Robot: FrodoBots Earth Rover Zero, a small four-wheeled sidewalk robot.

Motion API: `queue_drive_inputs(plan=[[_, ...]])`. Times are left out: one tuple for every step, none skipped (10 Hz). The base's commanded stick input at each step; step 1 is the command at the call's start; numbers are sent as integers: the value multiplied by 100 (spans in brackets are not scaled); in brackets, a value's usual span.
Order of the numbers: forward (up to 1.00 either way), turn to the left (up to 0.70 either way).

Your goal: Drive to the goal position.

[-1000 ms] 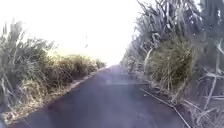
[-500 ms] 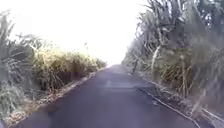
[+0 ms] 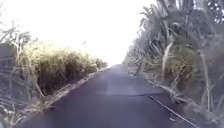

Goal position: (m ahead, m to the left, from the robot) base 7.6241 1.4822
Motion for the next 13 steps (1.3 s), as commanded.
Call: queue_drive_inputs(plan=[[85,0],[85,0],[85,0],[85,0],[85,0],[85,0],[85,0],[85,0],[85,0],[85,0],[85,0],[85,-34],[85,-34]])
